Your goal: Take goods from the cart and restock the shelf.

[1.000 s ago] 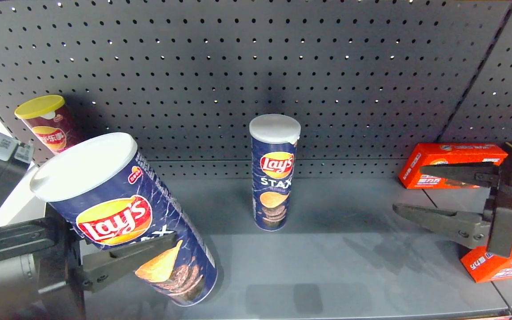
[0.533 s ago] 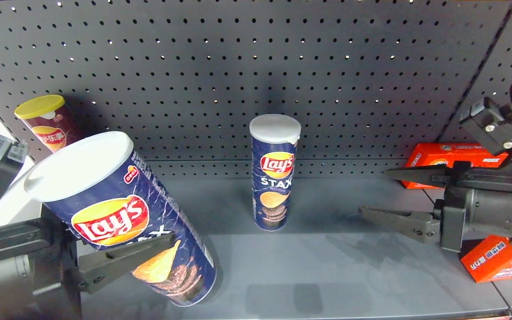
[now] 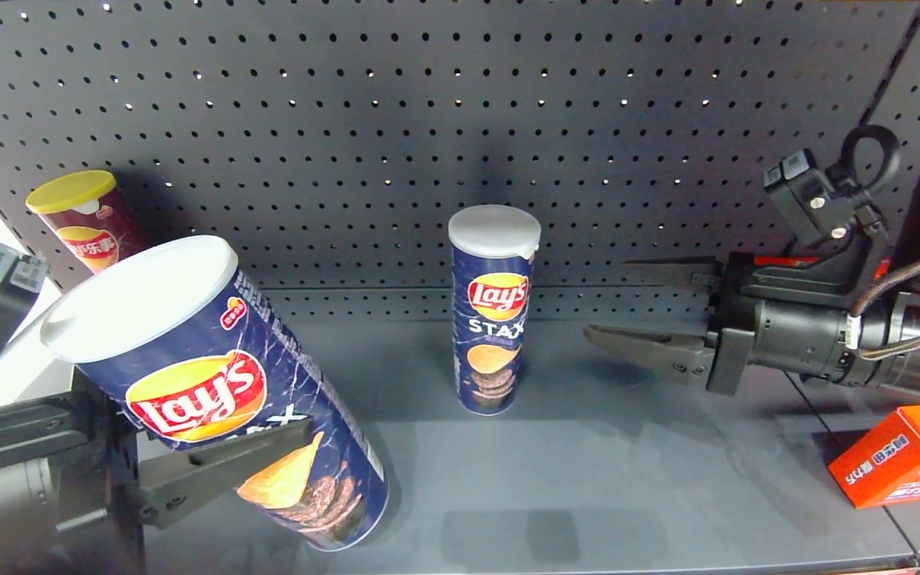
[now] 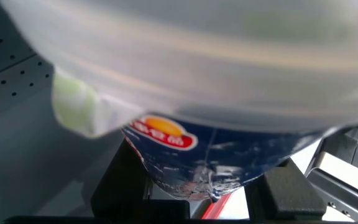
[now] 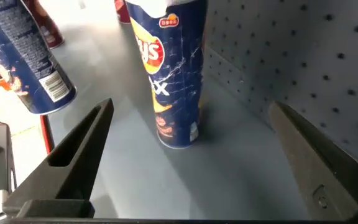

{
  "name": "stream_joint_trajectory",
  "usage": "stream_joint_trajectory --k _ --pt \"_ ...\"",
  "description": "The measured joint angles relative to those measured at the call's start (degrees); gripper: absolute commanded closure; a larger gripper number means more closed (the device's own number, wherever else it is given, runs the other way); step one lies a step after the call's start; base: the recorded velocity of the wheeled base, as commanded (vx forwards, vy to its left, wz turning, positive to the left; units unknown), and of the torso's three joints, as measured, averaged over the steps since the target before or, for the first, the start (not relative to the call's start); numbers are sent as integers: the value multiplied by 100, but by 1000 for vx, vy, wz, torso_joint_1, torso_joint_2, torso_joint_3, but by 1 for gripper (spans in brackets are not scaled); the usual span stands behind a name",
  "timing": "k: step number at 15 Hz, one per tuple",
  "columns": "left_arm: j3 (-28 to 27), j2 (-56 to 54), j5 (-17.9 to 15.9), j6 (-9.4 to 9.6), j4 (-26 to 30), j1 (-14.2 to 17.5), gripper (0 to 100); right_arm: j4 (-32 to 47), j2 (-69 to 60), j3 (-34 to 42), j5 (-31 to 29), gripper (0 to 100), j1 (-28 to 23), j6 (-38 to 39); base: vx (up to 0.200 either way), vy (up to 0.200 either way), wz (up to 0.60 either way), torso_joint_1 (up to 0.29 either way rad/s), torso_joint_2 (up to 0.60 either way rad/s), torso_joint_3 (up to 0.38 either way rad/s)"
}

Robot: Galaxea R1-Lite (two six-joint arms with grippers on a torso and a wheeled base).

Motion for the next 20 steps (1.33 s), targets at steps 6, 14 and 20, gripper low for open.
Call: stream_joint_trajectory --k 6,14,20 --pt "44 0 2 -50 1 2 100 -222 583 -286 416 0 -5 -144 0 0 0 0 0 0" --pt "30 20 5 -79 -18 0 100 -727 1436 -728 837 0 52 -150 0 0 0 0 0 0" --pt "39 37 9 -82 -11 0 100 -986 1943 -913 1026 0 216 -155 0 0 0 0 0 0"
